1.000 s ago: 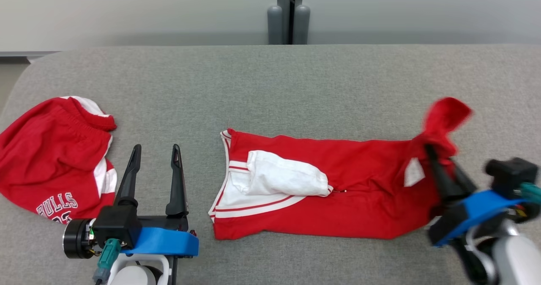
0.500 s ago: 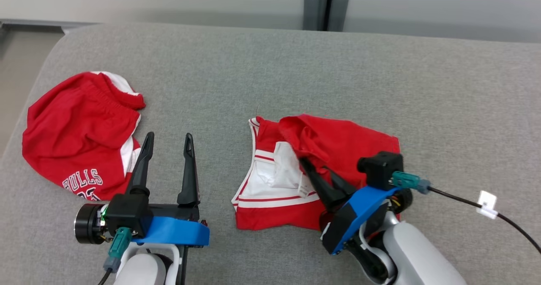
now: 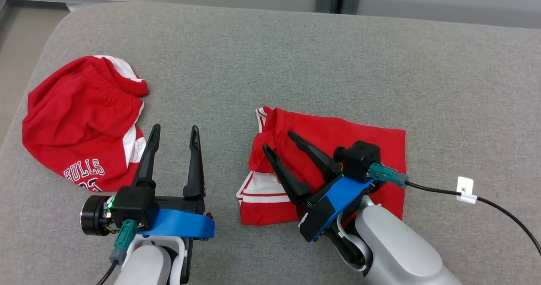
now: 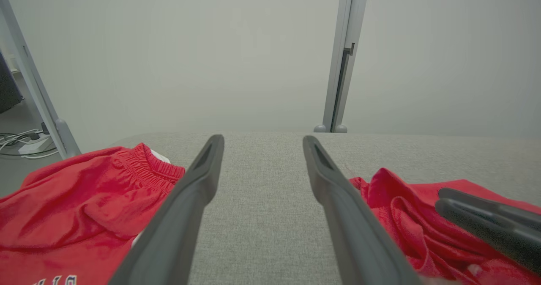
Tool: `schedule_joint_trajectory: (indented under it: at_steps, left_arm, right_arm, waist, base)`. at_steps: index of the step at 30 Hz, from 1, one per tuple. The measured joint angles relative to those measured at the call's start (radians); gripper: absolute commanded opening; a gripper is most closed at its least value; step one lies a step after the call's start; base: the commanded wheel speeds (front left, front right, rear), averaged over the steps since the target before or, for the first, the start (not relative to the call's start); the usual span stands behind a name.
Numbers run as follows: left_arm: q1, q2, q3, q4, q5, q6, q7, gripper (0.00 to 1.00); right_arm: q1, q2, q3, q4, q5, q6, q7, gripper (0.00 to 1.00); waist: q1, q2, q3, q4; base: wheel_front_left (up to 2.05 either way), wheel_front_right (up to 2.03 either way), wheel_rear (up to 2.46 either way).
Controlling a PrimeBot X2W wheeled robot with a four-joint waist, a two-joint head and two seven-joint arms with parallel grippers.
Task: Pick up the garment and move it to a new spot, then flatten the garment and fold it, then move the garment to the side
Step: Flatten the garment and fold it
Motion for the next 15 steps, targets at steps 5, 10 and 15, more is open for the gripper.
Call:
schedule_joint_trajectory:
  at_steps: [5, 10, 15]
  left_arm:
    - [-0.002, 0.001, 0.011, 0.008, 0.000, 0.002, -0.002, 1.00]
    - [0.000, 0.005, 0.017, 0.007, 0.001, 0.006, -0.003, 1.00]
    - [0.011, 0.013, 0.025, 0.004, 0.001, 0.013, -0.004, 1.00]
  right_arm:
    - [-0.007, 0.001, -0.058, -0.067, -0.072, 0.000, -0.069, 1.00]
    - [0.042, -0.025, -0.213, -0.162, -0.154, 0.000, -0.081, 1.00]
    - [0.176, -0.080, -0.413, -0.283, -0.244, 0.000, -0.082, 1.00]
  waist:
    - [0.0000, 0.0000, -0.006, -0.019]
    - [-0.0001, 0.0000, -0.016, -0.037]
    - [-0.0001, 0.0000, -0.030, -0.063]
  base:
    - [0.00, 0.00, 0.00]
    - [0.00, 0.00, 0.00]
    - [0.00, 0.00, 0.00]
